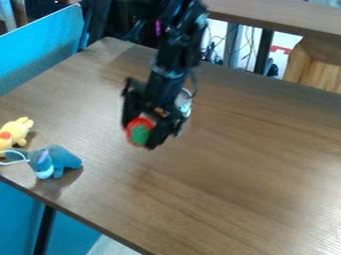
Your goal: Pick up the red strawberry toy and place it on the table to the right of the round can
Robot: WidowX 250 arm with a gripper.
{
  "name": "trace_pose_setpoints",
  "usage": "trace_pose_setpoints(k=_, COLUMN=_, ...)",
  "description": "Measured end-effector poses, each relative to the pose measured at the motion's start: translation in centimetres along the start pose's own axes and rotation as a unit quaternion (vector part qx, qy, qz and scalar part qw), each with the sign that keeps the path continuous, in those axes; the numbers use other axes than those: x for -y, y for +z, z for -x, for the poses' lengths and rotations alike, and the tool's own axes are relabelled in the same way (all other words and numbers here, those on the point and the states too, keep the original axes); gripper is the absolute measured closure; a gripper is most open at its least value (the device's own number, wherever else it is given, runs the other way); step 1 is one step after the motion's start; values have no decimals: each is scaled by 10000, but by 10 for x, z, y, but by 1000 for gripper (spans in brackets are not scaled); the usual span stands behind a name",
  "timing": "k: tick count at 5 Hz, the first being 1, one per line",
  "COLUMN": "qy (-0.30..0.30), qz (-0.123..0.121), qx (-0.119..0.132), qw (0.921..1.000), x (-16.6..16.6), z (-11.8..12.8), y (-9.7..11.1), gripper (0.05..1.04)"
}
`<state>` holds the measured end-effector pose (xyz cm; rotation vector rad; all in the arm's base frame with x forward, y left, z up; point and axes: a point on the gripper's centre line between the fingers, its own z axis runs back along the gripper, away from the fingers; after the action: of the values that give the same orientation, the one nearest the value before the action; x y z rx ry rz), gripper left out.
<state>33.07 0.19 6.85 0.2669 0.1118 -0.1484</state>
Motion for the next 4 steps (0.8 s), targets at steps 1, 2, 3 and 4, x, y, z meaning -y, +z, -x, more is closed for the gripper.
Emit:
trace_pose_setpoints(k=1, qy=-673, qz=-170, qx=887, qw=9936, x=13, z=-39, y=31, gripper=262)
trace_pose_setpoints(k=2, qy=-970, qz=390, qx=1356, qw=9852, x=36, z=-71, y=36, gripper=262)
trace_pose_setpoints(k=3, qy=-1416, qz=781, qx=1469, qw=9759, x=59, z=-102, y=25, gripper=262)
trace_pose_setpoints(k=4, qy=-1912, qz=1322, qx=1503, qw=9609, x=85, z=-117, y=18, gripper=262)
